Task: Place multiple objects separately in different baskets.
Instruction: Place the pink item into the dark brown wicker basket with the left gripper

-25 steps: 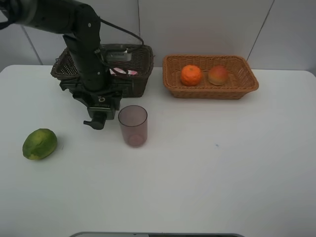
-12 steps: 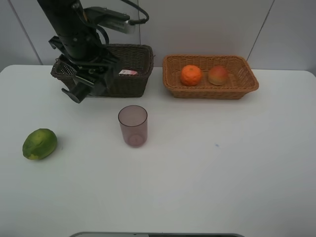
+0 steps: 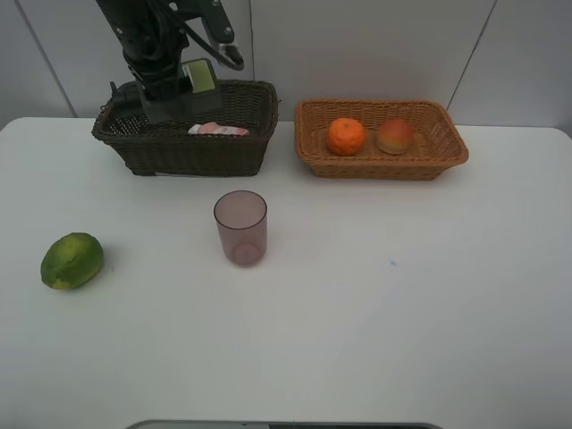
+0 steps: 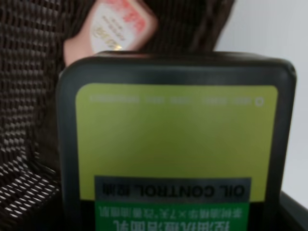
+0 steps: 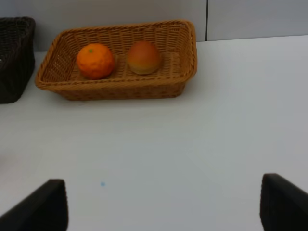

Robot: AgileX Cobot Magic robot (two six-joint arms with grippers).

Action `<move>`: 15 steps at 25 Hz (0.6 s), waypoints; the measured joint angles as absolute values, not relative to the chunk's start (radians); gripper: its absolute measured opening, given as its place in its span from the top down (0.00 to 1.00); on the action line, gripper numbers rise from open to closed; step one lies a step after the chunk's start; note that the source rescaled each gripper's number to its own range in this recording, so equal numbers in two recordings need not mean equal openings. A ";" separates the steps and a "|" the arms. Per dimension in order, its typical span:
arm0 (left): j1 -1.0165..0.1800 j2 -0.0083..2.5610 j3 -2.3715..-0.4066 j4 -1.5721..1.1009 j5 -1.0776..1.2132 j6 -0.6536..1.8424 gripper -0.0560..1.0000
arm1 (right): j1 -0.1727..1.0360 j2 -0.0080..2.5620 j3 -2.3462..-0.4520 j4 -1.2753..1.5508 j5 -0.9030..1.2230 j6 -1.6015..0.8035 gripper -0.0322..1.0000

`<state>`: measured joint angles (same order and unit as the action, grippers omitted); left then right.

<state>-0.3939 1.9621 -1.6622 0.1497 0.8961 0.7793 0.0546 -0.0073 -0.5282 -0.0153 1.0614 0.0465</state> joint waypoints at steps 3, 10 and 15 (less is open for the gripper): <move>-0.374 2.039 -1.758 0.160 0.908 0.800 0.21 | 0.055 -0.007 -0.528 -0.015 1.061 0.047 0.26; -0.359 2.177 -1.897 0.163 0.879 0.808 0.21 | 0.055 -0.007 -0.528 -0.015 1.061 0.047 0.26; -0.359 2.246 -1.900 0.146 0.752 0.809 0.21 | 0.055 -0.007 -0.528 -0.015 1.061 0.047 0.26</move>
